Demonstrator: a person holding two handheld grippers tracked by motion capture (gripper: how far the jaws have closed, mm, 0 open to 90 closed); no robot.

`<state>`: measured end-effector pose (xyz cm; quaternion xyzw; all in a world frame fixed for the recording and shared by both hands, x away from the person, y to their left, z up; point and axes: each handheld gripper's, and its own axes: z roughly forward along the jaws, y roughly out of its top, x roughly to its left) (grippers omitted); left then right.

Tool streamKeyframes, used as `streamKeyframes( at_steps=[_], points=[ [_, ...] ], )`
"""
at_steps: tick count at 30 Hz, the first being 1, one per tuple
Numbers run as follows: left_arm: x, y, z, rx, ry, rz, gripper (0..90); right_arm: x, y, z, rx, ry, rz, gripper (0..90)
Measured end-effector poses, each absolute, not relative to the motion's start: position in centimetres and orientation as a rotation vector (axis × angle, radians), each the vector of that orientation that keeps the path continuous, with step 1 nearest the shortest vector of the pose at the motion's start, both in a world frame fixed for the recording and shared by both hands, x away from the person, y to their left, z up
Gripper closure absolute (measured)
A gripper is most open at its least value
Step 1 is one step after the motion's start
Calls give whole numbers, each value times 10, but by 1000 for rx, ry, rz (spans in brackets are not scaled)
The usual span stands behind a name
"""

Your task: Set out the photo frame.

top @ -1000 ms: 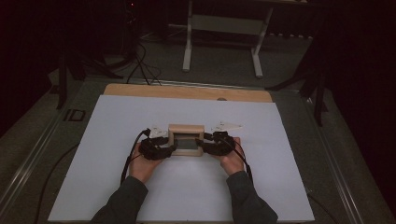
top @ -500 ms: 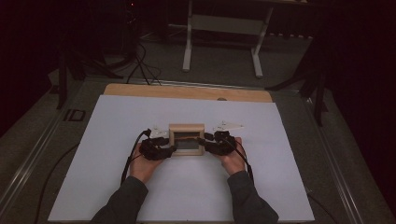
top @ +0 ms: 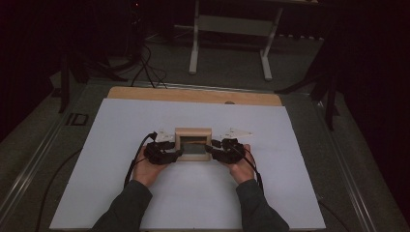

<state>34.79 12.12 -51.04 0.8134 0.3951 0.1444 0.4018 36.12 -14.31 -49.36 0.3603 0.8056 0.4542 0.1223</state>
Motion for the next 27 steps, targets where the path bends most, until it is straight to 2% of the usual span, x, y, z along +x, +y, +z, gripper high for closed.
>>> streamKeyframes(
  at_steps=[12, 21, 27],
  points=[
    [351, 121, -510, 2060, 995, 352, 534, 358, -145, -495, 1057, 2343, 1335, 605],
    [352, 122, -510, 2038, 1017, 332, 479, 360, -144, -497, 1068, 2340, 1335, 506],
    [350, 125, -507, 2028, 1015, 324, 472, 359, -146, -495, 1055, 2340, 1341, 482]
  ],
)
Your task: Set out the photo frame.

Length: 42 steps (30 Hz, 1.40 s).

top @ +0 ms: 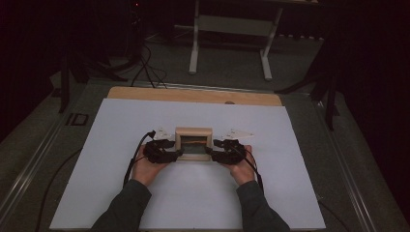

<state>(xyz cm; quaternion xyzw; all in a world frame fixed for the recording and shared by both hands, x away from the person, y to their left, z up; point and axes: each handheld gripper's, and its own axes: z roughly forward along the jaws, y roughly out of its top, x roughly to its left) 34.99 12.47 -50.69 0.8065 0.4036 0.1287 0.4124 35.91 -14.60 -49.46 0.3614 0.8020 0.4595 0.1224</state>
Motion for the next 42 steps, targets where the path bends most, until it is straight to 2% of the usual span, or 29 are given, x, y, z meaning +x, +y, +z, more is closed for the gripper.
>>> streamKeyframes(
  at_steps=[4, 10, 19, 42],
  points=[
    [347, 128, -504, 2020, 1016, 318, 466, 357, -147, -492, 1045, 2346, 1339, 468],
    [342, 135, -498, 2012, 1030, 319, 409, 352, -150, -488, 1021, 2354, 1319, 416],
    [333, 144, -493, 2006, 1034, 338, 409, 346, -158, -481, 1010, 2350, 1305, 364],
    [312, 171, -487, 1996, 1052, 343, 412, 329, -189, -484, 1028, 2346, 1258, 351]
  ],
)
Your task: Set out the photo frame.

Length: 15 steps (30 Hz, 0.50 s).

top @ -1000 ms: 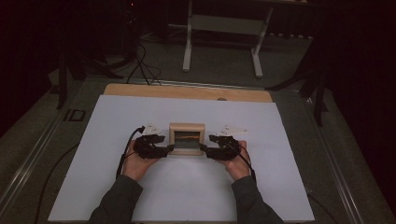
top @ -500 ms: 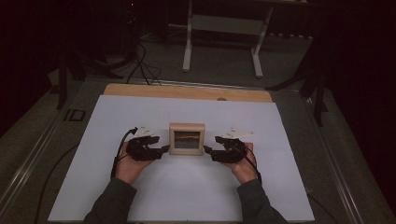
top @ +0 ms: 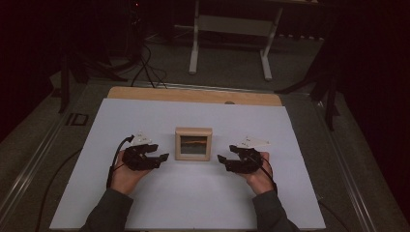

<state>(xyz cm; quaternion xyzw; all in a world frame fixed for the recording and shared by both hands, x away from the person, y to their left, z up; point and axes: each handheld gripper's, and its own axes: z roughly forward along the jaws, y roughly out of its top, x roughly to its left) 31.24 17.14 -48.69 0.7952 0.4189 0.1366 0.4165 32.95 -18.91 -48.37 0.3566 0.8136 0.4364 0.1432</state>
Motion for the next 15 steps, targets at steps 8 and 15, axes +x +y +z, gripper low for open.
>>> streamKeyframes(
  at_steps=[8, 15],
  points=[
    [305, 185, -489, 1989, 1073, 353, 412, 324, -203, -488, 1049, 2336, 1242, 350],
    [297, 194, -490, 1984, 1087, 359, 412, 321, -210, -491, 1067, 2328, 1232, 348]
  ],
)
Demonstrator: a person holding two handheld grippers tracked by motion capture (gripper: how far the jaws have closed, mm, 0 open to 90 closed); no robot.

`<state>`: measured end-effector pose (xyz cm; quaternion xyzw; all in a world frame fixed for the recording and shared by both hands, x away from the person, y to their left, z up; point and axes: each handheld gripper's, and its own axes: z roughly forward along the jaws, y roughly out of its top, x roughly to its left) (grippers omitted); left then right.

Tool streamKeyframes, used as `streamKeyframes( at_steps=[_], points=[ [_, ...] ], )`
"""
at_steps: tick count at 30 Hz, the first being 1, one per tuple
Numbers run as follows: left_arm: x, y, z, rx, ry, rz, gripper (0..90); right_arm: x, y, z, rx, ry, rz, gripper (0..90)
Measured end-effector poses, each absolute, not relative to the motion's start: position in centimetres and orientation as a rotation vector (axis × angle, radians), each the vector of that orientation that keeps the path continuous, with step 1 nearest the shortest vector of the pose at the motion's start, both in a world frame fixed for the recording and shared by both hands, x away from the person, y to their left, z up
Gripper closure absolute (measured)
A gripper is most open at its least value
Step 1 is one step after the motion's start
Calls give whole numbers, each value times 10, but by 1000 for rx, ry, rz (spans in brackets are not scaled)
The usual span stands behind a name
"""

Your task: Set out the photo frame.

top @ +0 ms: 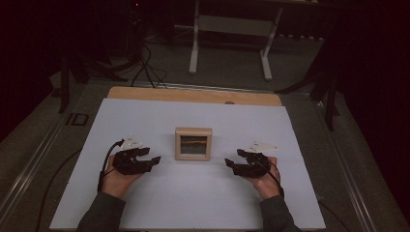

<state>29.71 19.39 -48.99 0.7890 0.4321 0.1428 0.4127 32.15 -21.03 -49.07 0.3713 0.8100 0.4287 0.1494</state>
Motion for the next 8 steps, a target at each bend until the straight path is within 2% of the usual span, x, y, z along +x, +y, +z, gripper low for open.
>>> streamKeyframes(
  at_steps=[8],
  points=[
    [290, 206, -492, 1972, 1113, 366, 412, 316, -220, -495, 1086, 2322, 1213, 345]
  ],
)
